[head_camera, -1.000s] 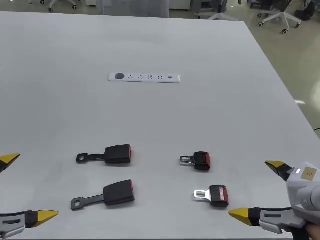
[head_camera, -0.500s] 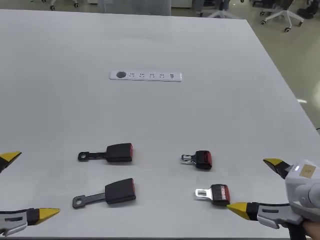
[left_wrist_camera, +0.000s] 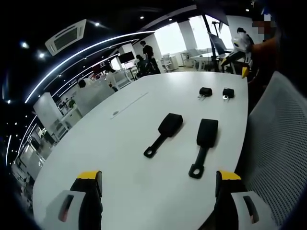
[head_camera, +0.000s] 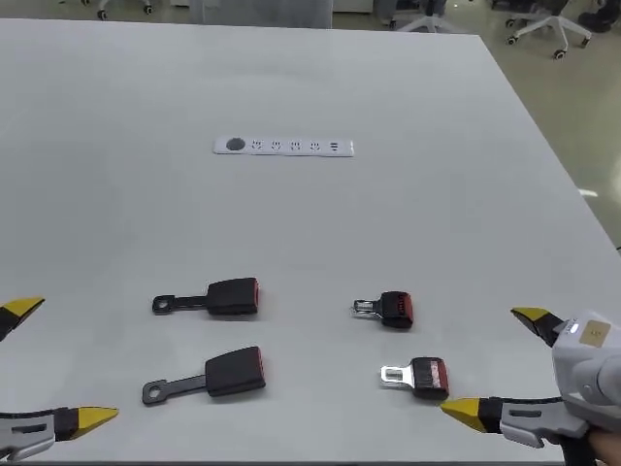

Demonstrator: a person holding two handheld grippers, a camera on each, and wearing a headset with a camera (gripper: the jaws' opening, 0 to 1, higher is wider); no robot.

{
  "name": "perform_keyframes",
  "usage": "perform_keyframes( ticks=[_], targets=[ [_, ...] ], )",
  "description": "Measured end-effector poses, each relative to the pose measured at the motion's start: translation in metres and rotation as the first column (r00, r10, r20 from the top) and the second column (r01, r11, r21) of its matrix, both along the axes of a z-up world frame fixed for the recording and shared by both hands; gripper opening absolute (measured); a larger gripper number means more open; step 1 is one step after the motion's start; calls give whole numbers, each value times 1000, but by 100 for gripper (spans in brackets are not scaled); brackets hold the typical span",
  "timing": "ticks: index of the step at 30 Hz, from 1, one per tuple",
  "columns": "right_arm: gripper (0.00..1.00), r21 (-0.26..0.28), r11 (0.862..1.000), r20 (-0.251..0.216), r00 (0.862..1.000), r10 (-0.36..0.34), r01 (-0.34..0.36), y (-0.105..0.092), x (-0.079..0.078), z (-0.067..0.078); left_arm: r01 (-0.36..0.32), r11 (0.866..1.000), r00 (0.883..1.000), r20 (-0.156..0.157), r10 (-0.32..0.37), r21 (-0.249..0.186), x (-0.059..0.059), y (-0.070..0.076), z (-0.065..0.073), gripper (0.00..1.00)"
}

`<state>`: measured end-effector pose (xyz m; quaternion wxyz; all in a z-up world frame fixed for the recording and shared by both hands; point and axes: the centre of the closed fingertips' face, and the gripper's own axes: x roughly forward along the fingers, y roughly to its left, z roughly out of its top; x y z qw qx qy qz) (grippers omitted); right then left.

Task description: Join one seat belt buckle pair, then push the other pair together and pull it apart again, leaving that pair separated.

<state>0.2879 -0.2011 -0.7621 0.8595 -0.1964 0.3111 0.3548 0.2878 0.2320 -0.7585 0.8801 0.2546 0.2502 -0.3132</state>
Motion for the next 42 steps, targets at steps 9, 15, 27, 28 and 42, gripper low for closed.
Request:
perform_keyframes(
  ticks=[9,15,27,28,42],
  targets=[
    [95,-8,1000,-3,1000,2,-2,-1,1,-2,18,1000,1000,-11,-18,21,-2,-3,-4,100],
    [94,-6,1000,-6,1000,-3,3,-3,1,-2,6,1000,1000,-6,-6,22,0,-1,-3,100],
    [92,16,1000,-10,1000,-8,8,-1,2,0,16,999,1000,-11,-16,28,-3,-2,-5,100],
    [92,17,1000,-10,1000,-6,7,0,2,0,15,1000,1000,-11,-15,27,-3,-2,-5,100],
    [92,4,1000,-27,1000,5,-5,1,-2,-5,24,999,1000,-19,-23,39,-5,-3,-6,100]
  ],
)
